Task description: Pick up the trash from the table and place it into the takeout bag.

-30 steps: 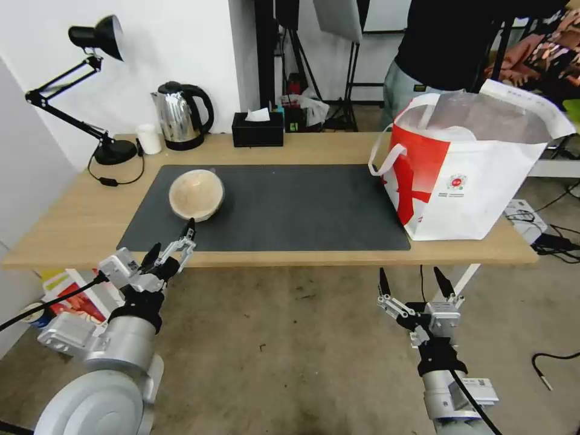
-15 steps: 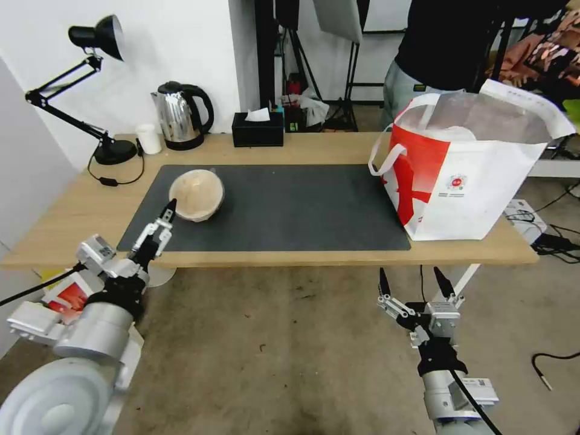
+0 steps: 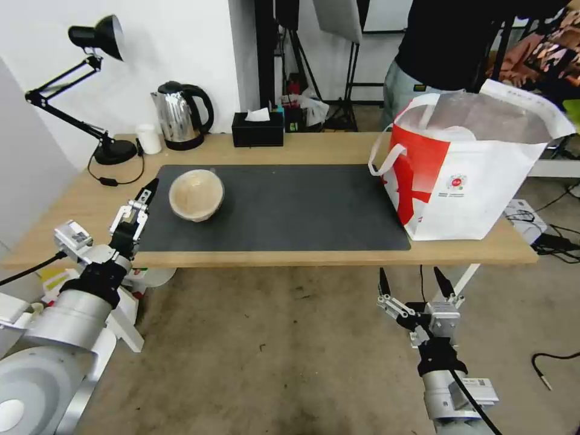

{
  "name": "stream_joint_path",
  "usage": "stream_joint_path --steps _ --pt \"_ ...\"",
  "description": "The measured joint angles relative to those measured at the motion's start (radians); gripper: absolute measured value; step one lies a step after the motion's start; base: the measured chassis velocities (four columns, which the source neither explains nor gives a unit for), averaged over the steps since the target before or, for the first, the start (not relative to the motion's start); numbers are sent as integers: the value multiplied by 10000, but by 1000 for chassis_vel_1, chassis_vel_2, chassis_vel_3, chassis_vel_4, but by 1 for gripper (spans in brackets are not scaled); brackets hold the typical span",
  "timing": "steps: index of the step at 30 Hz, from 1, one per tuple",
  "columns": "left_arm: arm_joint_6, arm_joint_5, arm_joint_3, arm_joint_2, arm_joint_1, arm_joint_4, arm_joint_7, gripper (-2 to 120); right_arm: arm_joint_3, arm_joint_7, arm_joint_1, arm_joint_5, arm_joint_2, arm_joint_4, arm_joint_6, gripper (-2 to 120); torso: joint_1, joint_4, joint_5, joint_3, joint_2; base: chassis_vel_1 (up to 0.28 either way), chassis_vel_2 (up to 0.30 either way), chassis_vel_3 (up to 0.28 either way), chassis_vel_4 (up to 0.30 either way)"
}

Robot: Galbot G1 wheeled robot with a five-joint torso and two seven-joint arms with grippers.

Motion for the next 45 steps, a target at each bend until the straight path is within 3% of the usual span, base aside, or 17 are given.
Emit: stream_joint_path --steps 2,15,16,19,20,28,45 --pt "3 -169 -39 74 -63 38 -61 100 0 0 0 0 0 0 0 100 0 1 0 0 0 0 0 0 0" --pt "66 -3869 -871 1778 -1649 1004 -1535 100 0 0 0 0 1 0 0 100 1 -1 -1 0 -2 0 0 0 0" --pt "94 -4040 -847 1972 -1939 1336 -1688 100 0 0 3 0 1 0 0 100 -1 2 8 -1 -1 0 0 0 0" --pt "114 -4017 -790 2126 -2201 1662 -1809 100 1 0 1 -1 0 2 1 100 2 -8 -12 1 -3 0 0 0 0" --pt "113 -3907 -790 2171 -2244 1711 -1825 100 0 0 -1 1 0 1 1 100 2 -3 2 0 -3 0 0 0 0" --pt "275 -2981 -911 2219 -2023 1521 -2308 100 1 1 1 0 0 1 1 100 1 0 1 0 -2 0 0 0 0" --pt "272 -2275 -1025 2229 -1940 1404 -2706 100 0 0 0 0 1 0 1 100 1 -1 1 0 1 0 0 0 0"
